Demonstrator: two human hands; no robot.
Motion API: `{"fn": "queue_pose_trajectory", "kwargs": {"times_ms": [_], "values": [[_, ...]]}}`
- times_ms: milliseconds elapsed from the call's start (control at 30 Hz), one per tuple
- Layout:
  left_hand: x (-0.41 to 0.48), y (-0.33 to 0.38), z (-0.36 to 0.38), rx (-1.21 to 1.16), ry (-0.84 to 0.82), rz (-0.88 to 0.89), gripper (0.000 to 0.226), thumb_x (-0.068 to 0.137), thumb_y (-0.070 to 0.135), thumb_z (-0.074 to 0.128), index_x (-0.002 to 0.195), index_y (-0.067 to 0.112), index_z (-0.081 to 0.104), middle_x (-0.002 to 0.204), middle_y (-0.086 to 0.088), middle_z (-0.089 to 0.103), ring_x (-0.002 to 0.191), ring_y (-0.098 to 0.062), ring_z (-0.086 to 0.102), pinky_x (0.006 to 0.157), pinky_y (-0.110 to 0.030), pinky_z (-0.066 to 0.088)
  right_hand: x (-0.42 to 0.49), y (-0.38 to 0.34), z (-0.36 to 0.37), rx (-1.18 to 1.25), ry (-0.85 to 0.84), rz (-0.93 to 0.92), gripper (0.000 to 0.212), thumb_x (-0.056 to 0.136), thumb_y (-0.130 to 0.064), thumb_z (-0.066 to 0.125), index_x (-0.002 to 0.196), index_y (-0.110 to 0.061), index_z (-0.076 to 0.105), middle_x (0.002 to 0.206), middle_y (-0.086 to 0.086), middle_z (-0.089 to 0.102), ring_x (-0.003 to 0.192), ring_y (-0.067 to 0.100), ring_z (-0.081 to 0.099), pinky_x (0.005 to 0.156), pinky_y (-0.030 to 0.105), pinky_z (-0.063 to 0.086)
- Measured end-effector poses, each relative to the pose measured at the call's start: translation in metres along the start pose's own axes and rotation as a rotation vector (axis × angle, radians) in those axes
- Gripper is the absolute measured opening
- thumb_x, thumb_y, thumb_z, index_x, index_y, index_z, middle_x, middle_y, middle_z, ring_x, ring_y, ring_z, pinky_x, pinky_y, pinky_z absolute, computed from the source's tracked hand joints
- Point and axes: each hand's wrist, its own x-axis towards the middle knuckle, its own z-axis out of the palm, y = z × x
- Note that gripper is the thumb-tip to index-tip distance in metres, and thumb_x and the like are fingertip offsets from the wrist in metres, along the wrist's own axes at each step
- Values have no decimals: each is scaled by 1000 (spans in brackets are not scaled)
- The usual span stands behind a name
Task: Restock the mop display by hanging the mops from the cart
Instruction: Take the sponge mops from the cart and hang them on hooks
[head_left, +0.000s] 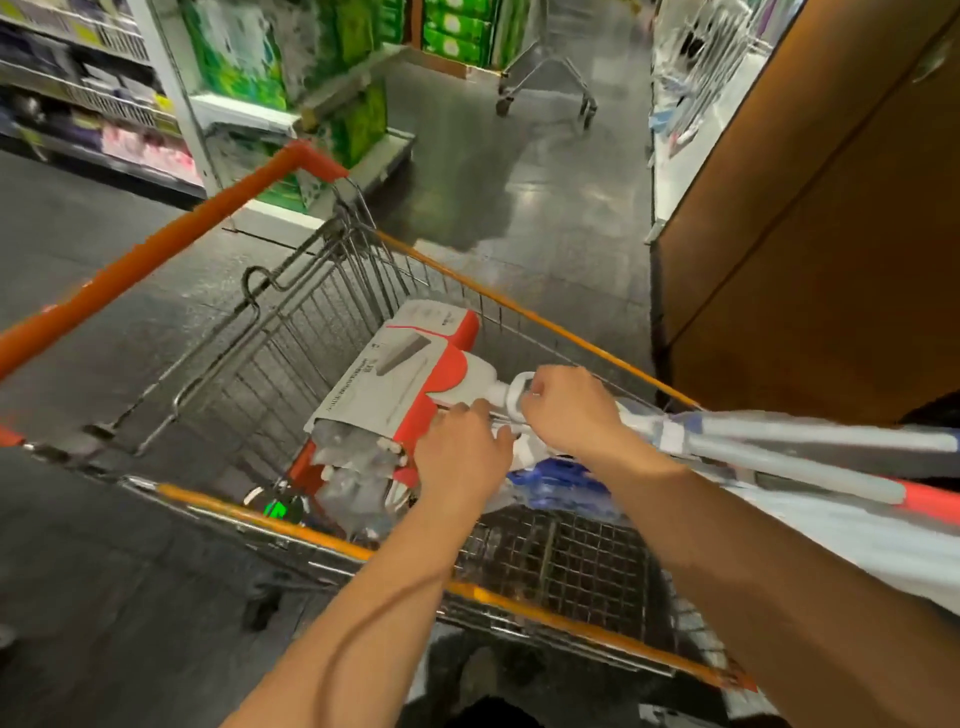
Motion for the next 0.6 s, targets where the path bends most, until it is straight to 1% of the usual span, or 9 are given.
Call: {"fn": "queue_pose_trajectory", "kwargs": {"times_ms": [100,233,300,367,433,533,600], "values": [[16,9,16,-25,14,-112,35,97,37,44,119,14,58,111,-12,63,105,-33,58,73,-37,45,32,11,4,-38,-58,-61,19,92,-25,50,98,-10,61,105,13,65,96,34,59,68,31,38],[38,20,32,-98,54,-223,37,99,36,41,125,13,53,116,-11,62,108,-33,58,74,-36,43,70,26,11,-87,-91,-115,22,92,-22,50,107,-10,60,109,13,64,99,32,59,70,31,43],[47,24,42,-165,55,-291,37,99,39,41,121,12,52,113,-10,62,105,-32,58,70,-34,39,86,31,20,-121,-104,-126,25,93,-21,47,112,-9,58,115,14,61,105,33,57,74,32,42],[53,24,54,-255,32,-367,38,97,44,43,116,12,50,109,-9,63,100,-32,59,67,-33,38,96,34,31,-140,-138,-116,28,95,-22,45,117,-8,56,122,14,57,112,33,54,81,35,43],[56,23,66,-353,22,-442,43,94,48,46,116,11,48,110,-9,60,101,-31,59,71,-35,39,104,37,41,-128,-176,-118,32,95,-24,44,120,-7,54,124,16,55,115,34,52,88,37,43],[57,23,78,-540,36,-536,43,94,50,48,116,14,41,106,-5,58,96,-29,59,76,-39,46,111,40,54,-133,-207,-138,36,96,-33,44,121,-7,53,123,15,53,114,34,51,90,40,43],[56,21,82,-695,61,-616,40,93,48,52,112,16,36,99,-3,59,93,-27,59,76,-40,47,116,41,59,-125,-211,-129,39,97,-39,42,118,-9,55,120,14,55,111,33,53,88,40,44]]}}
